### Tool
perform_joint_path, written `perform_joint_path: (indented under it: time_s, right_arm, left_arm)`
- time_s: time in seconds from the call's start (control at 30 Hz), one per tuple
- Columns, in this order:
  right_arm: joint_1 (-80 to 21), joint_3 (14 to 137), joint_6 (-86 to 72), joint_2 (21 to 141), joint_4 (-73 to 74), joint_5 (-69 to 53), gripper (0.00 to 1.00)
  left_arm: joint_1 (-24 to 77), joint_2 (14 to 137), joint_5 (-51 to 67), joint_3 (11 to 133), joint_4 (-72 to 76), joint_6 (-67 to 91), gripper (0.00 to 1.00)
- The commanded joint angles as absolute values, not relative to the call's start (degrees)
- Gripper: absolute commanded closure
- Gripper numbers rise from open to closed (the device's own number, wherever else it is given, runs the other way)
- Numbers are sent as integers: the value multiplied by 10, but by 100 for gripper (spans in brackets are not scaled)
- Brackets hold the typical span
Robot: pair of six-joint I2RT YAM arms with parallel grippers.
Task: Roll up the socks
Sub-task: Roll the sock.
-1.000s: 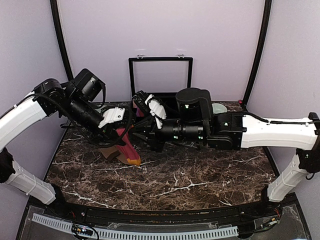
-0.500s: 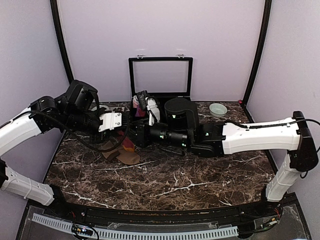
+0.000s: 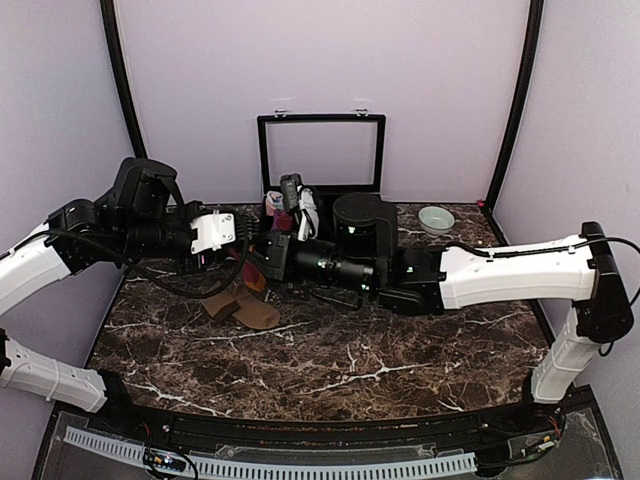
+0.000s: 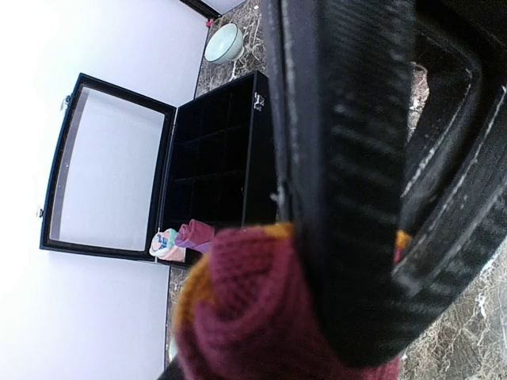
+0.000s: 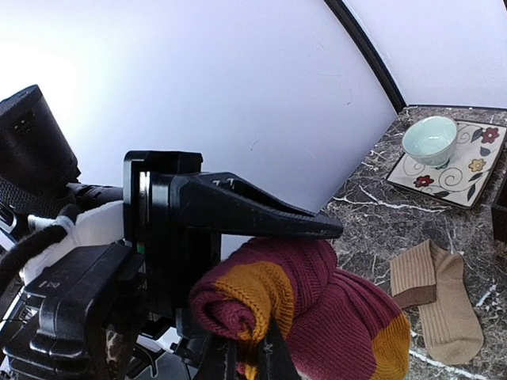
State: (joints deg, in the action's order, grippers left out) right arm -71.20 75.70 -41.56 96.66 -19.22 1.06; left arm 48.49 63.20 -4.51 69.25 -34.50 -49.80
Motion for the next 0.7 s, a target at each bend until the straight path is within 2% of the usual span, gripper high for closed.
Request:
perform_joint_path:
  time_s: [0.0,0.1,0.13,0.2,0.23,0.3,0.43,0.5,0.57,0.67]
  right_arm:
    - [-718,767,-468,992,-234,-50,100]
    - [-715,769,-485,1001,-234,-48,100]
    - [-713,767,-493,1003,-234,-46,100]
    - [-708,763,-507,1006,-233,-45,100]
    - [-706,760,-513,1006,-230,-44,100]
    - [-699,754,-520,1002,-227,-50,93]
    - [-695,749,-452,974,-197,-50,58]
    - [-694,737,-399,951,-188,-46,46]
    - [-690,715,-346,922,-189,-43,41]
    - [-687,674,-247,871,-185,-44,40]
  left_arm:
    - [496,624,-32,683,-265,-503,65]
    - [506,618,-27,673,-269,-507,70]
    - [509,616,-26,671,-272,-511,75]
    - [511,615,-29,670,-273,-516,96]
    - [511,615,-34,669,-271,-516,100]
    - [511,613,-35,664,-271,-504,100]
    - [509,616,12,673,-329,-452,100]
    - [500,625,46,689,-361,-420,100]
    - [484,640,95,721,-400,-382,100]
    - [462,677,193,773,-462,-328,100]
